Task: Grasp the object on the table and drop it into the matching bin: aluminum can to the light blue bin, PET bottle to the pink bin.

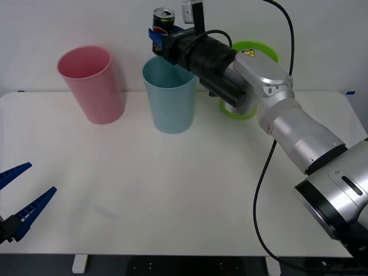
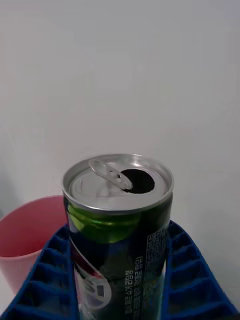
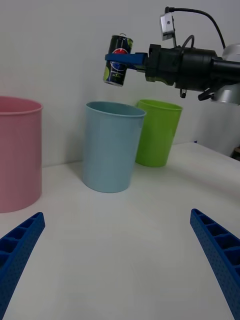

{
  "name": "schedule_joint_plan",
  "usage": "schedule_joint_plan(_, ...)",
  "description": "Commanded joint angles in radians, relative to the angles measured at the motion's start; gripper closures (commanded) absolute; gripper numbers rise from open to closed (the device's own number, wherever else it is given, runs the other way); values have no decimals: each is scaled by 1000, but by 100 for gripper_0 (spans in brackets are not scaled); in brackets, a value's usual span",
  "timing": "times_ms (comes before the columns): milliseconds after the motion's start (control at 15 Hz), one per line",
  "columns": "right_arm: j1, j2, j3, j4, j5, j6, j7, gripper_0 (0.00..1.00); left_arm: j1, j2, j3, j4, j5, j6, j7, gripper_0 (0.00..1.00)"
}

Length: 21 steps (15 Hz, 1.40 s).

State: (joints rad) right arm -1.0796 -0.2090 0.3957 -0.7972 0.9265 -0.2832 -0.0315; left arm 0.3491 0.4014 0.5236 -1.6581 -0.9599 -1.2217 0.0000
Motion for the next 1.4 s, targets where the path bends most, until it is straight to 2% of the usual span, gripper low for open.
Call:
schedule_joint_plan(67,1,-7,0,0,0,-4,7,0,0,0,0,0,0,0,0,0)
schedule_joint_plan(400,6,-27,-1,-5,-9,-27,10,0,0,0,0,0,0,0,0,0)
schedule_joint_plan(600,60,-62,0,-77,-9,-42,5,0,0,0,0,0,0,0,0,0)
schedule_joint_plan(1000,267,-193,17,-370,-9,-56,-15,0,0,0,0,0,0,0,0,0)
schedule_joint_plan(1267,463,-317,18,-602,-11,-73,-21,0,0,0,0,0,0,0,0,0)
schedule_joint_plan(1400,552,-385,18,-701,-37,-73,-8,0,0,0,0,0,0,0,0,0)
